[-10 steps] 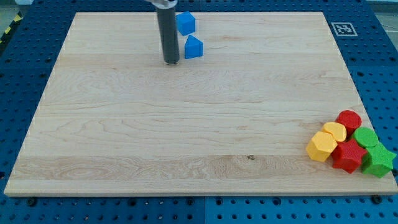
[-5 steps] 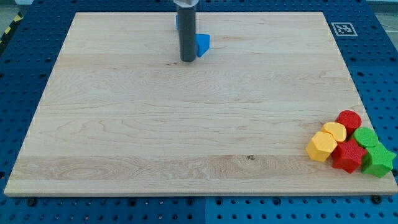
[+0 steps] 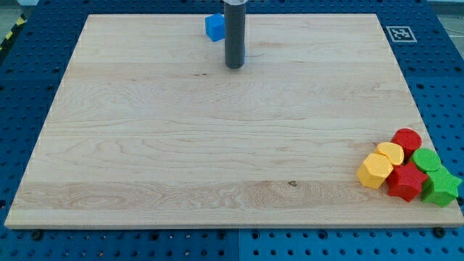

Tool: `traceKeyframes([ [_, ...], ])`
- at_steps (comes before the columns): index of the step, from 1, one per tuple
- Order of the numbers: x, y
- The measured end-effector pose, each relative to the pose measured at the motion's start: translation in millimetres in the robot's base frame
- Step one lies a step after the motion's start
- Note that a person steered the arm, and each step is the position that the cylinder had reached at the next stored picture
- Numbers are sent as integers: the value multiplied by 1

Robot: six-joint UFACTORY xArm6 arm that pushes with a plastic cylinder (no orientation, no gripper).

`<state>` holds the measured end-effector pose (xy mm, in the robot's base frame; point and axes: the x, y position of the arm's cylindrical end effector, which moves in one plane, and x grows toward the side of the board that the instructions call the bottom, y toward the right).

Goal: Move the blue triangle to the right of the blue cube

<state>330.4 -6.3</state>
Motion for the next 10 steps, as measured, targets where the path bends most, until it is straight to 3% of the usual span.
traceKeyframes([
  [4, -22, -3],
  [6, -22, 21],
  [8, 7, 29],
  [10, 5, 81],
])
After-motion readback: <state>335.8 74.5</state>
